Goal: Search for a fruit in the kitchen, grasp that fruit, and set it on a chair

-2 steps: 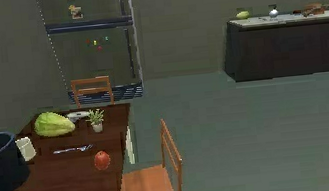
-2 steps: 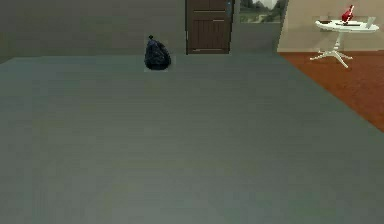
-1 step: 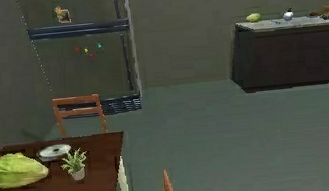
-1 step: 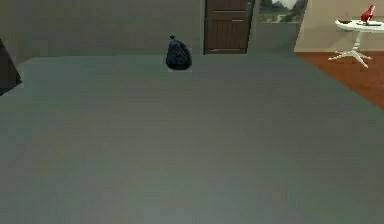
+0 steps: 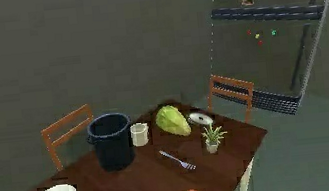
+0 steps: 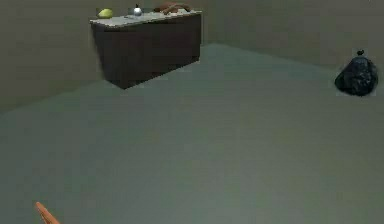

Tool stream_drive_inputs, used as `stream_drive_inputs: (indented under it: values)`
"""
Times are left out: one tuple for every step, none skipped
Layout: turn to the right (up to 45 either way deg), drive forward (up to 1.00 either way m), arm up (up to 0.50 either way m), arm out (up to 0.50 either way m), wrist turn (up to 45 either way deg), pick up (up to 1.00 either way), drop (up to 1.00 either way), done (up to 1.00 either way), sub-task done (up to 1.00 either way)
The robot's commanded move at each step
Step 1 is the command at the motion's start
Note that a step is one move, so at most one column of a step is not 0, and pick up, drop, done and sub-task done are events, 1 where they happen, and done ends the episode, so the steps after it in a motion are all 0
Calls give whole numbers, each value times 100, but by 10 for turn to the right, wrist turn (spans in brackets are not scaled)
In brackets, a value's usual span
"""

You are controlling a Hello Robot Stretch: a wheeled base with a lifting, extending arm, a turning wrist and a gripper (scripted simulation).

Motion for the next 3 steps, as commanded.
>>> stream_drive_inputs:
  values:
    - [-450,0,0,0,0,0,0,0,0]
    - [-330,0,0,0,0,0,0,0,0]
    - [0,0,50,0,0,0,0,0,0]
